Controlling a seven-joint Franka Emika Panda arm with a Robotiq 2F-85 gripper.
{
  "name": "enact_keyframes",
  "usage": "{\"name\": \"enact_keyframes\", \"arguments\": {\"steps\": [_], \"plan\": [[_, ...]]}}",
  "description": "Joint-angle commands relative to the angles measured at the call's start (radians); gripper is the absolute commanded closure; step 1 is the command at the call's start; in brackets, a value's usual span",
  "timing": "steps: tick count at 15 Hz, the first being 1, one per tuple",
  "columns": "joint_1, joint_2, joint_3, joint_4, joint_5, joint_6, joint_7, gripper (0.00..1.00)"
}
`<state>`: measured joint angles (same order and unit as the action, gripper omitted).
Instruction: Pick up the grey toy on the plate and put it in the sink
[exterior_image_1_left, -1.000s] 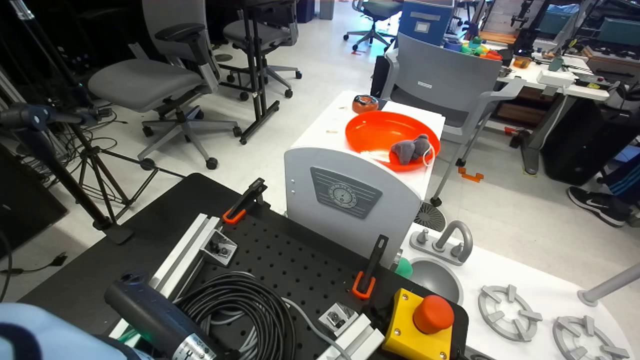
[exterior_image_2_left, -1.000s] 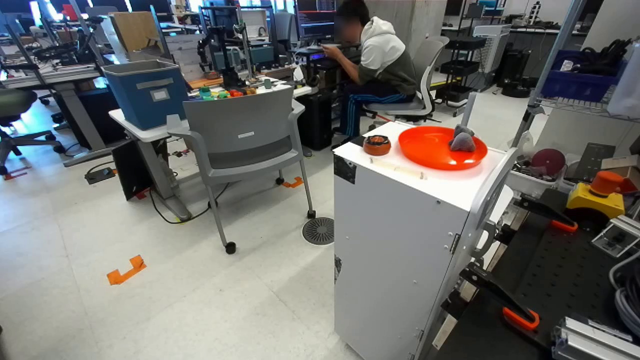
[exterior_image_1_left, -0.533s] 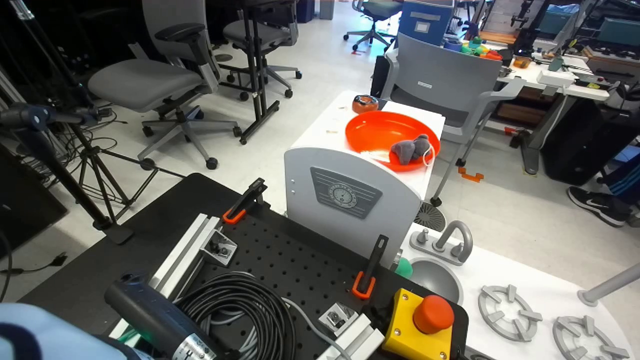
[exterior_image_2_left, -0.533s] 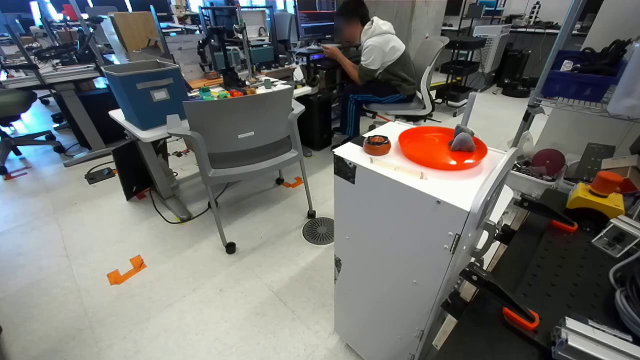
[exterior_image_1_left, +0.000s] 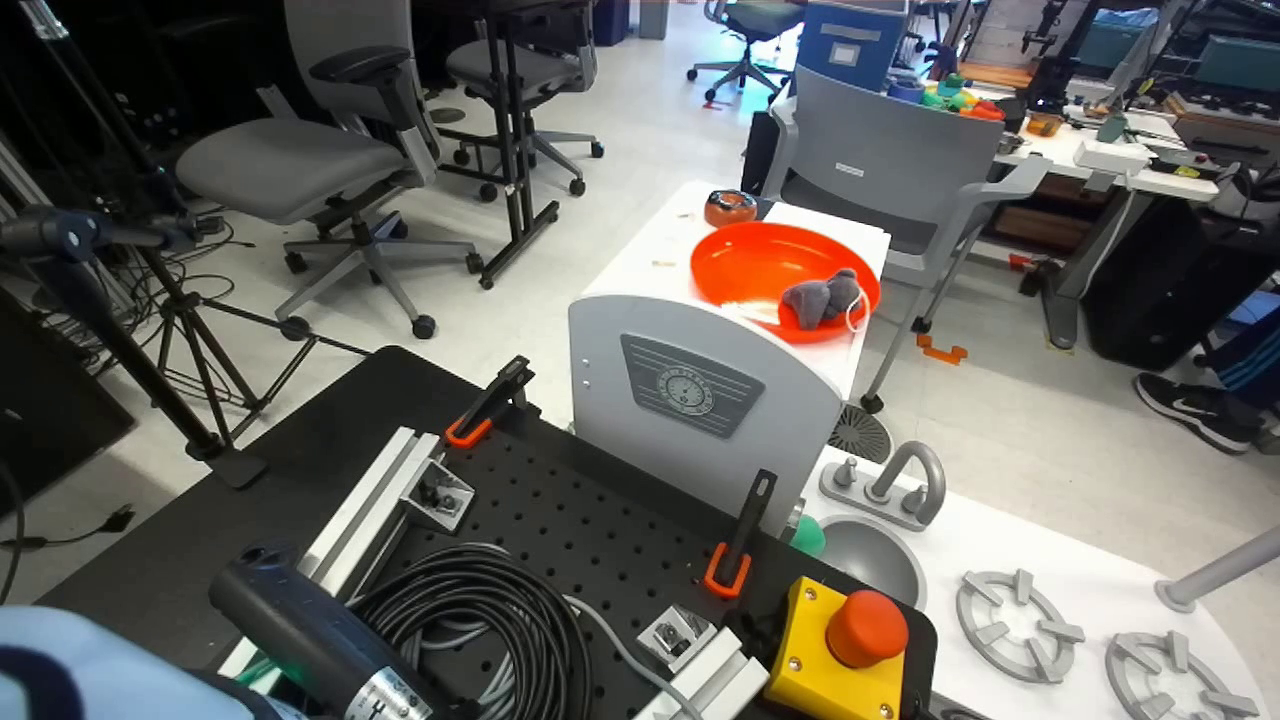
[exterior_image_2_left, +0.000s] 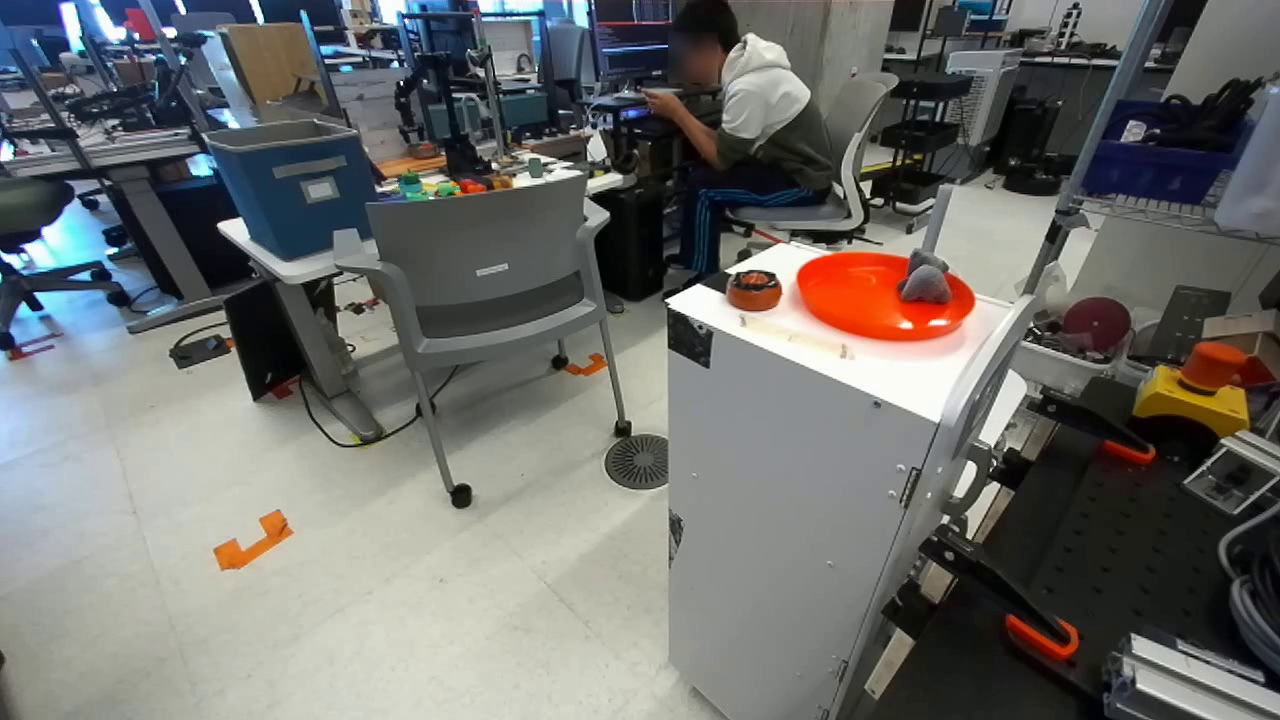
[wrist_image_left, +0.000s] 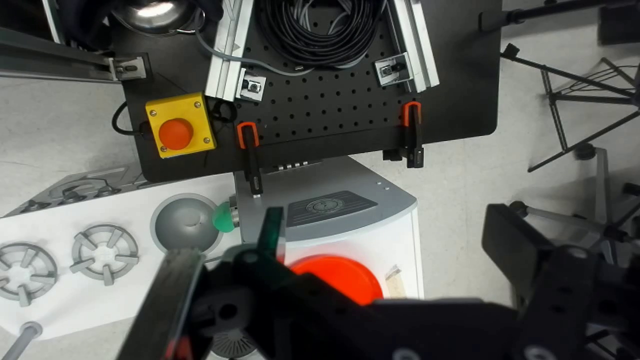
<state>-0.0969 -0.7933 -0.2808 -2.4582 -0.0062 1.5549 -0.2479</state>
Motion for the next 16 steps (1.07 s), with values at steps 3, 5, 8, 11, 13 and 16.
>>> {"name": "enact_keyframes", "arguments": {"steps": [3, 5, 8, 11, 13, 16], "plan": [[-0.012, 0.003, 0.008, 0.002, 0.006, -0.002, -0.007, 0.00], [-0.012, 0.003, 0.008, 0.002, 0.006, -0.002, -0.007, 0.00], [-0.012, 0.003, 0.008, 0.002, 0.006, -0.002, -0.007, 0.00], [-0.011, 0.010, 0.008, 0.006, 0.005, -0.006, -0.006, 0.00], [-0.011, 0.015, 0.011, 0.008, 0.000, -0.005, -0.007, 0.00], [-0.008, 0.034, 0.011, 0.020, -0.002, -0.011, -0.008, 0.00]]}}
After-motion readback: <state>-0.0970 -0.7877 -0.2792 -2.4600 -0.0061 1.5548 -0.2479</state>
